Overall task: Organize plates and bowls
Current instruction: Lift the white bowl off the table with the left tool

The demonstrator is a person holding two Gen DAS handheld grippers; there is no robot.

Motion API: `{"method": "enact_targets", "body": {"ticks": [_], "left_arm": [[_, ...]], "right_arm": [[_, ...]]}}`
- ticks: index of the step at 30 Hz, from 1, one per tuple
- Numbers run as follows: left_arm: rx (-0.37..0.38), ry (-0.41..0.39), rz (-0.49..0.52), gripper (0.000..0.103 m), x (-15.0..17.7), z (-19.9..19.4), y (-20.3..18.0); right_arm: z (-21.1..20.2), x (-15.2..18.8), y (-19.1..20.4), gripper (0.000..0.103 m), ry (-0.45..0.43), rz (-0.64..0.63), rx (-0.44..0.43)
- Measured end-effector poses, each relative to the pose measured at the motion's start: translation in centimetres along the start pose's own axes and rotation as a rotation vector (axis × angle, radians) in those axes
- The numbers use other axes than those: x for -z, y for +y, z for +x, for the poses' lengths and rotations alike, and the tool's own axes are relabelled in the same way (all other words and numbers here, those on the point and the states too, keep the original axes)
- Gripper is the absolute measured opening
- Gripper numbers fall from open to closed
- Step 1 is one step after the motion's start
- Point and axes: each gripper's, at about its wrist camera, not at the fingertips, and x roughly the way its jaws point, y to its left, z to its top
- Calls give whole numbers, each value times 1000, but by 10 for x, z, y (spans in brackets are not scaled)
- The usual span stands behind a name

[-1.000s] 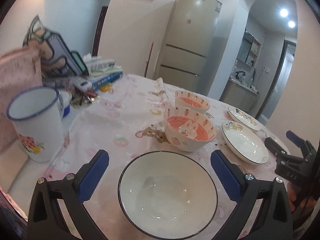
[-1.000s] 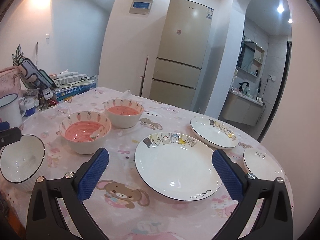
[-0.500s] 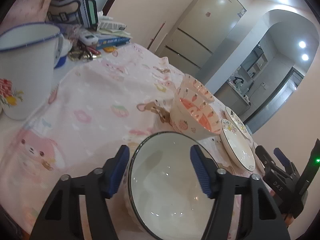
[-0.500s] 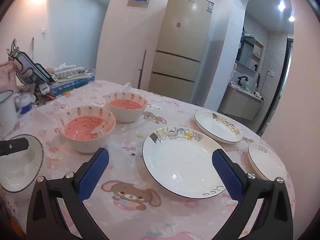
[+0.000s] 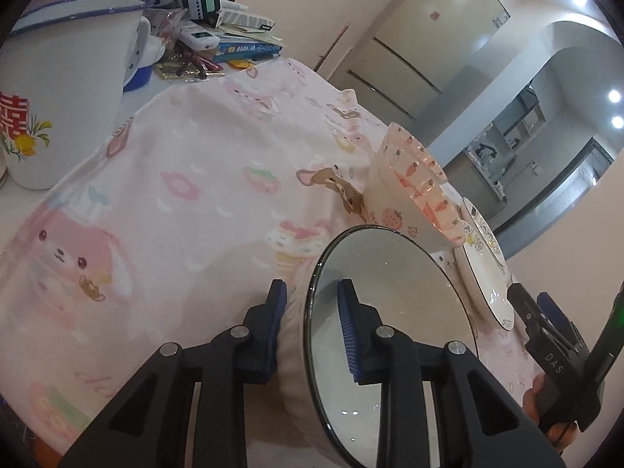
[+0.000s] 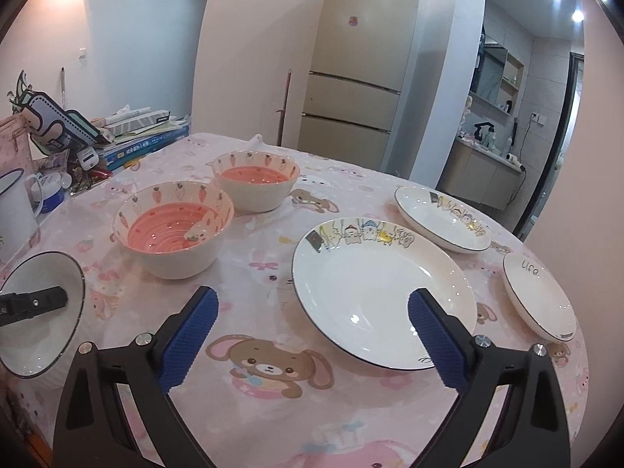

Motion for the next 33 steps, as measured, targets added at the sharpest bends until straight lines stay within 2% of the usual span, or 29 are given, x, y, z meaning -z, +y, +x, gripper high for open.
{"method": "enact_targets", "body": {"ticks": [3, 6, 9, 11, 13, 14, 18, 21, 22, 26, 33], "left_arm": [[-28, -28, 13, 24, 4, -9, -8], [-33, -54, 63, 23, 4, -16, -22], [-23, -56, 63, 22, 3, -16, -27], [-39, -62, 69, 22, 4, -16, -29], [-52, -69, 79, 22, 4, -16, -30], [-52, -69, 78, 22, 4, -16, -30], [-56, -69, 72, 23, 4, -14, -28], [-69, -64, 71, 23, 3, -11, -27], [-71, -63, 71, 23, 3, -10, -26], [-76, -59, 63, 24, 4, -8, -24], [-95, -59, 69, 24, 4, -6, -23]], "right_arm": [[1, -4, 9, 83, 26, -19, 3], [2, -11, 16, 72, 52, -1, -74], [7, -16, 22, 61, 120, 63, -245], [13, -17, 27, 47, 185, 105, -374], [18, -15, 34, 45, 236, 133, -466], [20, -12, 38, 44, 246, 135, -484], [17, -5, 51, 41, 236, 117, -503], [12, -3, 64, 38, 217, 52, -500], [11, -2, 68, 33, 223, 39, -506], [16, 2, 73, 28, 255, 30, -500], [18, 6, 79, 27, 251, 20, -499]]}}
